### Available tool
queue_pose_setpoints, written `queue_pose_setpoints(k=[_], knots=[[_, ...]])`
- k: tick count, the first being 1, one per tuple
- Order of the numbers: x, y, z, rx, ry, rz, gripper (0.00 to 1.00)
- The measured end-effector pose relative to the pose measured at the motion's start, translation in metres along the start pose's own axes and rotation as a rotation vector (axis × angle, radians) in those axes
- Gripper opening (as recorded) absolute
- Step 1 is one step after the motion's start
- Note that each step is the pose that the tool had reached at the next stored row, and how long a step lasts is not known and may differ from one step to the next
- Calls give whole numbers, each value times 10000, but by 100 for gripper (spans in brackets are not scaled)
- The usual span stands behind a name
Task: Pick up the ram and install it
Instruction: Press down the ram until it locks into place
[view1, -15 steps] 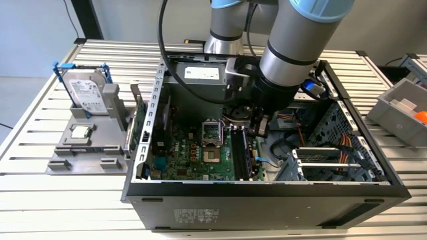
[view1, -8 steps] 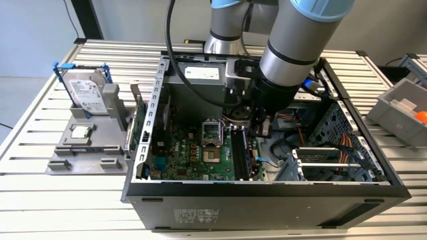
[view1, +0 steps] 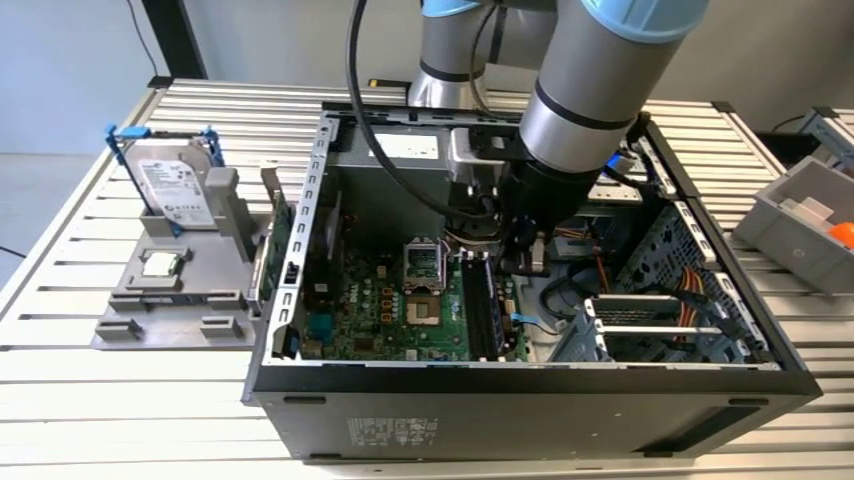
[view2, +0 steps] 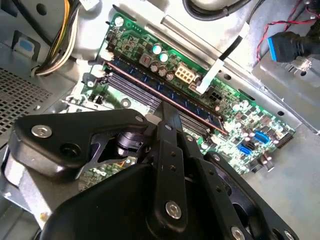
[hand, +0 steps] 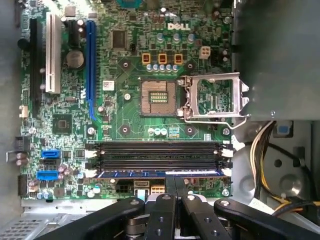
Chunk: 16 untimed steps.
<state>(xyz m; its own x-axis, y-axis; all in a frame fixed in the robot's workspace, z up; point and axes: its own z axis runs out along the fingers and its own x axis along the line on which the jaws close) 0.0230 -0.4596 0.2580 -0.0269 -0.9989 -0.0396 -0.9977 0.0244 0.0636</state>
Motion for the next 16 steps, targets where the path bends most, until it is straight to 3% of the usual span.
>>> queue_pose_setpoints(k=[6, 11, 16], knots=[[73, -3, 6, -7, -22, -42, 0], [185, 2, 78, -10, -40, -131, 0], [187, 52, 172, 4, -37, -133, 0]])
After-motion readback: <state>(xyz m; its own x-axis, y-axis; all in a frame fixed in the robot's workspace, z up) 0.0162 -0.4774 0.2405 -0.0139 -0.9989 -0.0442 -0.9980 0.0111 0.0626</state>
